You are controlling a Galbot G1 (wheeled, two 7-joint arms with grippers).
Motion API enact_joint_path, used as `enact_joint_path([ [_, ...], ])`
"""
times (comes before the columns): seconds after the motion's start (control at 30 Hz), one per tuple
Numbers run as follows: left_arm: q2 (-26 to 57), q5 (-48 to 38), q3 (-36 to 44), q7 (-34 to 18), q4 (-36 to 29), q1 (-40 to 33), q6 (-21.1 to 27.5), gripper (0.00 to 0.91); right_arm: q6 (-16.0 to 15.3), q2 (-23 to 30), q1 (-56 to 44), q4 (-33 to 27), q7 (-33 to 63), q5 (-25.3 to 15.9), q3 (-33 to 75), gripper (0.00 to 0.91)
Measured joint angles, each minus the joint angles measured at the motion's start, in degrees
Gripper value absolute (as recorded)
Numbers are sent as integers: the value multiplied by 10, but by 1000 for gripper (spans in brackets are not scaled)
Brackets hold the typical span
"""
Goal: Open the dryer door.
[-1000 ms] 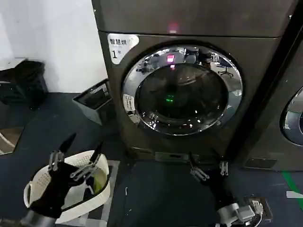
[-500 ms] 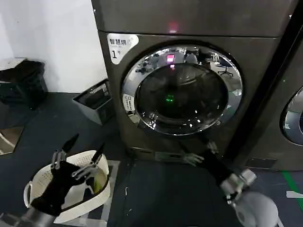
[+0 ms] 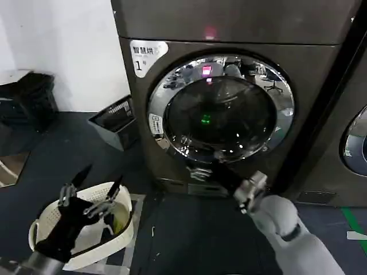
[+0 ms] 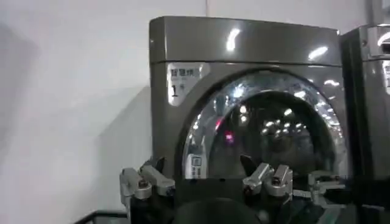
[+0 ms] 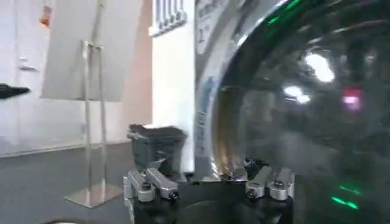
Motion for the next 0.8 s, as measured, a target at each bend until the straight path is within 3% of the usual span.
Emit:
enact_joint_path([
  [0.23,-1,11,4,-5,-5,0,23,907,2,23,33,-35,7,-13,-34,907],
  [0.8,2,47,15,7,-17,-3,25,907,6,71,82,-109,46,-20,-53,907],
])
